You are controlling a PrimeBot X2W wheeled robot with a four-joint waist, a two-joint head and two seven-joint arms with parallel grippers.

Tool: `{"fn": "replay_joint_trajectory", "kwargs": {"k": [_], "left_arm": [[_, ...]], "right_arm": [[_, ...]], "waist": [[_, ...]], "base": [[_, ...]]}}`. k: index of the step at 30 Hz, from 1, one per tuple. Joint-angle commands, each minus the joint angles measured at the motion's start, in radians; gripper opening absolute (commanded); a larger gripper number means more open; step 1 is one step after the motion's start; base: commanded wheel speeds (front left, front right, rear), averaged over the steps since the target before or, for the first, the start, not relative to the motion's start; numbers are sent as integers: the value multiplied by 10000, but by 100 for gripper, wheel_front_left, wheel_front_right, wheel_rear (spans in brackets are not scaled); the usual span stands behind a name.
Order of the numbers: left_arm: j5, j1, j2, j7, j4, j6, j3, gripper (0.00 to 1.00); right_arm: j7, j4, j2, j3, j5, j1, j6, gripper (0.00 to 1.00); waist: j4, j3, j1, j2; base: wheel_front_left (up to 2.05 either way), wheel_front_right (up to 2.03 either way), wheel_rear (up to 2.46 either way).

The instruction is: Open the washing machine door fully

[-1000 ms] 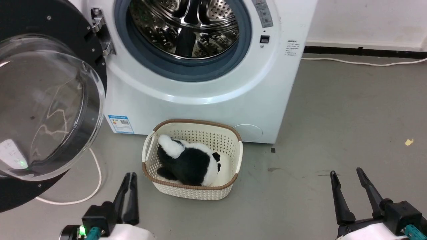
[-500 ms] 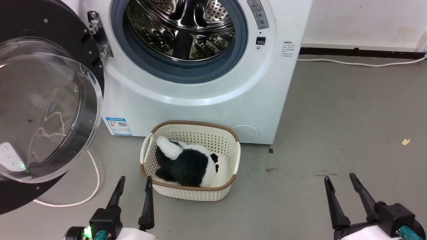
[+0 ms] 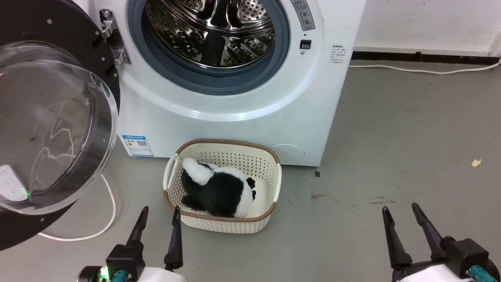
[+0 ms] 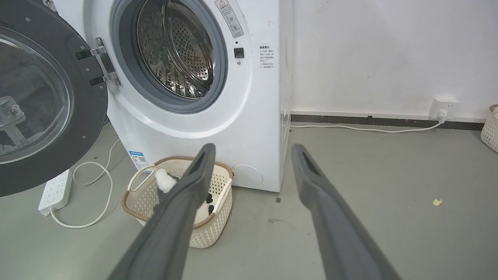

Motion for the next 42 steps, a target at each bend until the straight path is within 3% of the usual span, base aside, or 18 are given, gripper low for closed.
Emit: {"fn": "replay_joint_trajectory", "kwargs": {"k": [1,2,3,42], "left_arm": [[65,-44,10,-54,-11,-50,6,100],[76,-55,4,-54,-16,-45,10,100],[87,-64,-1,-54,-17,-44,11,0],[655,-66,-323,797,-339,-384,575,0]], "right_arm": [[-63,40,45,-24,66,-51,8,100],[-65,47,45,-26,74,-60,8,100],[-66,54,45,-28,81,-68,8,0],[792,-389,13,108,-320,-114,1,0]], "waist": [[-3,7,0,-1],[-3,12,0,-1],[-1,16,0,-1],[-162,-122,0,-1]], "base": [[0,0,0],[0,0,0],[0,0,0],[0,0,0]]}}
